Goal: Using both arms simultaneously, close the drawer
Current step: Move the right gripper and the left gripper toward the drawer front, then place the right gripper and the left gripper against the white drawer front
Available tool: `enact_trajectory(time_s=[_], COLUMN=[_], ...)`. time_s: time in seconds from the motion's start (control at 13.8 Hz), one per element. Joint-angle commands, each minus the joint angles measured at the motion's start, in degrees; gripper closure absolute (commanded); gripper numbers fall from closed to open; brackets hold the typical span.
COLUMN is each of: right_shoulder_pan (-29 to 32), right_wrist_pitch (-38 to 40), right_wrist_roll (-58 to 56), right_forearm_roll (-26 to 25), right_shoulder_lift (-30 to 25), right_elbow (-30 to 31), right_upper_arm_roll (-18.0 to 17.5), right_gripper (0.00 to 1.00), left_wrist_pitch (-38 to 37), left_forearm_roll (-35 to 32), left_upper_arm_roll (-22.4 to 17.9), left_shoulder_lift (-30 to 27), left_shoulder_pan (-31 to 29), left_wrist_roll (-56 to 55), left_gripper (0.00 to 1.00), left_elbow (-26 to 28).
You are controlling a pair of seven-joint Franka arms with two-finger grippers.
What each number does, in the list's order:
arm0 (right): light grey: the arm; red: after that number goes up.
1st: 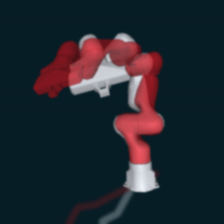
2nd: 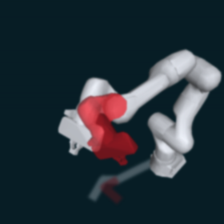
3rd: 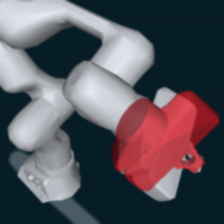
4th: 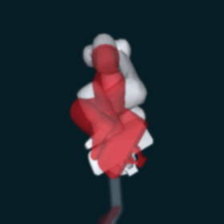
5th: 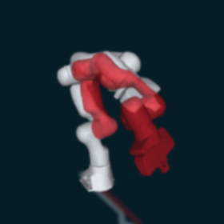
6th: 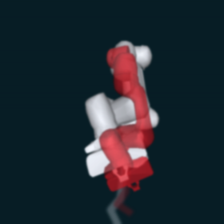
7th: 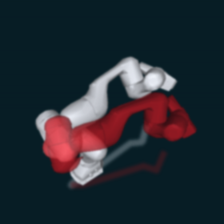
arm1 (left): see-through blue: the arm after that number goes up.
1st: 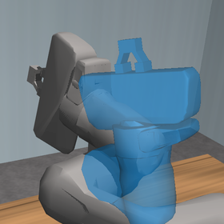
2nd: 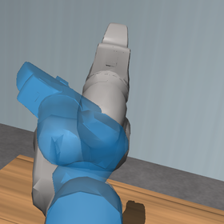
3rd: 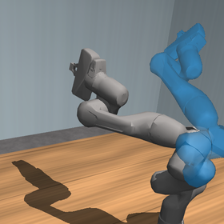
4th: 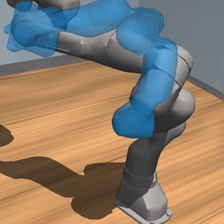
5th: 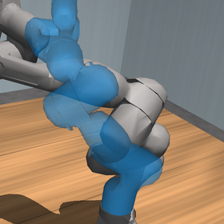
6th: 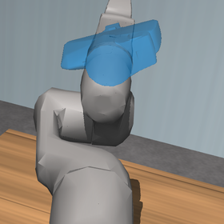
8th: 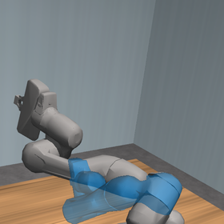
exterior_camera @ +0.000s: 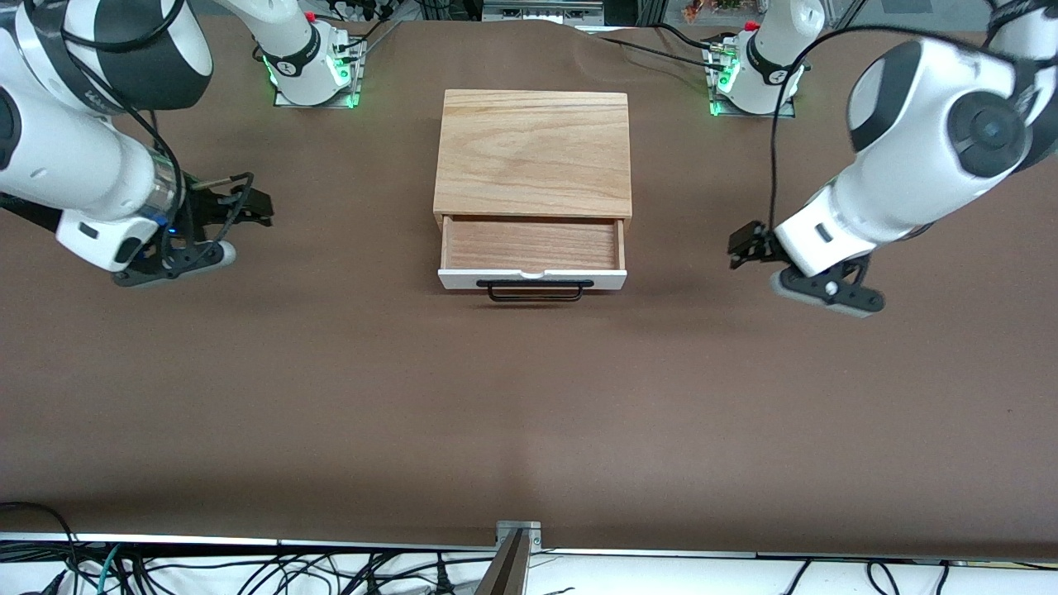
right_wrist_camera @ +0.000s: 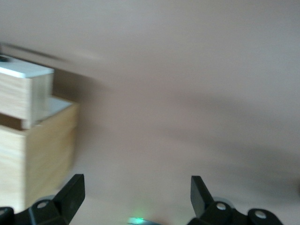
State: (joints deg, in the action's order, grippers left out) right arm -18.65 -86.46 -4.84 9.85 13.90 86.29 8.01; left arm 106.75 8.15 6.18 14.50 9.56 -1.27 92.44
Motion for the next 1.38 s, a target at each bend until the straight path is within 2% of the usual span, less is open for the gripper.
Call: enact_trajectory(time_s=[0.0, 0.22, 0.36, 0.65, 0.95, 1.24, 1.31], right_shoulder_pan=[-0.15, -1.56, -1.65, -1.65, -2.70, -4.72, -4.90], right_wrist_pitch=[-2.56, -9.14, -16.60, -22.68, -25.07, -24.81, -24.81], right_wrist_roll=[-0.26, -0.52, -0.43, 0.00, 0.27, 0.36, 0.27], right_forearm_roll=[10.94, 17.91, 21.34, 28.90, 32.15, 32.43, 32.43], right_shoulder_lift=[5.16, 9.29, 12.10, 18.35, 20.73, 21.70, 22.05], right_elbow=[-1.29, -1.47, -1.47, -1.47, -1.38, -0.68, -0.68], right_upper_arm_roll=[-0.28, -0.80, -1.68, -5.45, -6.17, -6.17, -6.17], right_gripper=[0.00, 0.00, 0.00, 0.00, 0.00, 0.00, 0.00], left_wrist_pitch=[2.75, 7.49, 10.57, 16.99, 17.61, 17.00, 16.91], left_forearm_roll=[3.88, 4.95, 6.88, 6.88, 6.88, 7.06, 8.28], left_upper_arm_roll=[-0.21, -0.20, -0.20, -0.20, -0.20, -0.03, 1.10], left_shoulder_lift=[3.59, 5.88, 7.72, 11.68, 14.32, 15.82, 16.08], left_shoulder_pan=[0.55, 2.66, 4.76, 8.37, 10.66, 11.97, 12.06], left_wrist_roll=[0.21, 0.21, 0.21, 0.21, 0.65, 1.00, 0.48], left_gripper=[0.00, 0.00, 0.00, 0.00, 0.00, 0.00, 0.00], left_elbow=[-2.71, -2.71, -2.71, -2.62, -2.44, -1.57, -1.48])
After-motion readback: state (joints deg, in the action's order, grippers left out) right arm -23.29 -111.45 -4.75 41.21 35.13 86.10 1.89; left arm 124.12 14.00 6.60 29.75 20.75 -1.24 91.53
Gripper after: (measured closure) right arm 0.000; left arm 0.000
